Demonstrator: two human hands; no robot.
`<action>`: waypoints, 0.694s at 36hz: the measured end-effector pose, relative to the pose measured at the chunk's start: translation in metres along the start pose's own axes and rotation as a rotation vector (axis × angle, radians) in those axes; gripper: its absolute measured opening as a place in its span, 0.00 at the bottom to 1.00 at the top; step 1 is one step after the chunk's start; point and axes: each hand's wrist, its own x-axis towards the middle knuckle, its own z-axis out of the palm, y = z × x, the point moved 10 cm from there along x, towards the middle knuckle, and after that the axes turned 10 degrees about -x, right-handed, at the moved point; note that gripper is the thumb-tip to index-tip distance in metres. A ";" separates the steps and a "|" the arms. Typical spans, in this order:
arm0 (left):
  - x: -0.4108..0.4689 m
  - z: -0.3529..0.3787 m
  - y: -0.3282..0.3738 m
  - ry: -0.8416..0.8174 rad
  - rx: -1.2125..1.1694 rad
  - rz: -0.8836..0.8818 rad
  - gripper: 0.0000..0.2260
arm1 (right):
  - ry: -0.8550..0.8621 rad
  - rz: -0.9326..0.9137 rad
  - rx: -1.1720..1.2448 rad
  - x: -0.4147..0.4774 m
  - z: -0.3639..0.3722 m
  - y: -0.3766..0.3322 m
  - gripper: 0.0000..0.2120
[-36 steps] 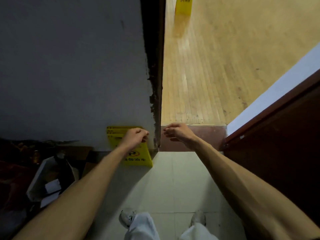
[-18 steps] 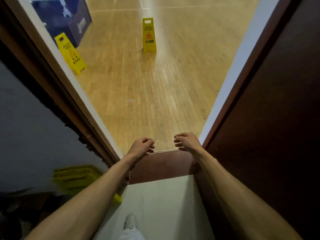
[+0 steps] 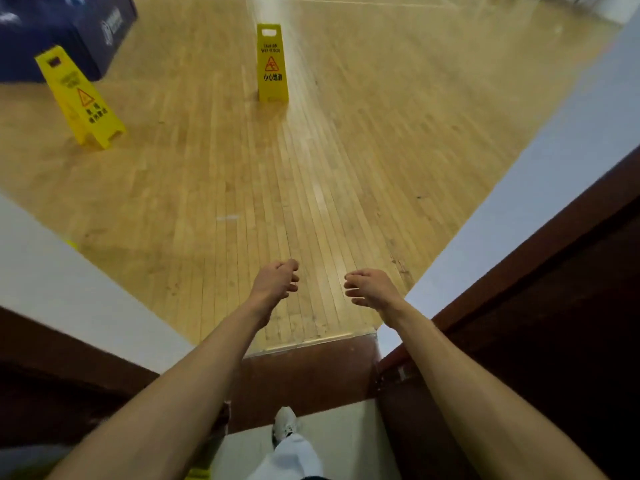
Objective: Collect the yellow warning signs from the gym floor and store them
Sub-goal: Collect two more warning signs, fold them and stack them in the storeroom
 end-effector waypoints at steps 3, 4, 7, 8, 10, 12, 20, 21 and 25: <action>0.041 -0.003 0.039 -0.015 -0.045 0.011 0.15 | 0.016 -0.031 0.014 0.039 -0.004 -0.046 0.10; 0.052 -0.003 0.053 -0.018 -0.053 0.017 0.15 | 0.018 -0.036 0.018 0.050 -0.005 -0.059 0.09; 0.086 0.002 0.098 -0.039 -0.062 0.081 0.14 | 0.031 -0.080 0.049 0.083 -0.010 -0.101 0.10; 0.098 0.002 0.112 -0.037 -0.062 0.108 0.14 | 0.033 -0.103 0.064 0.095 -0.012 -0.116 0.09; 0.122 0.001 0.140 -0.030 -0.054 0.152 0.12 | 0.031 -0.150 0.099 0.119 -0.018 -0.144 0.07; 0.144 0.000 0.164 -0.036 -0.052 0.188 0.12 | 0.026 -0.192 0.122 0.144 -0.024 -0.169 0.06; 0.260 0.014 0.250 -0.066 -0.015 0.290 0.13 | -0.026 -0.371 0.190 0.268 -0.050 -0.267 0.10; 0.279 0.020 0.262 -0.068 -0.013 0.293 0.13 | -0.033 -0.383 0.199 0.288 -0.055 -0.278 0.10; 0.352 0.041 0.311 0.003 0.015 0.271 0.13 | -0.040 -0.362 0.253 0.367 -0.081 -0.315 0.07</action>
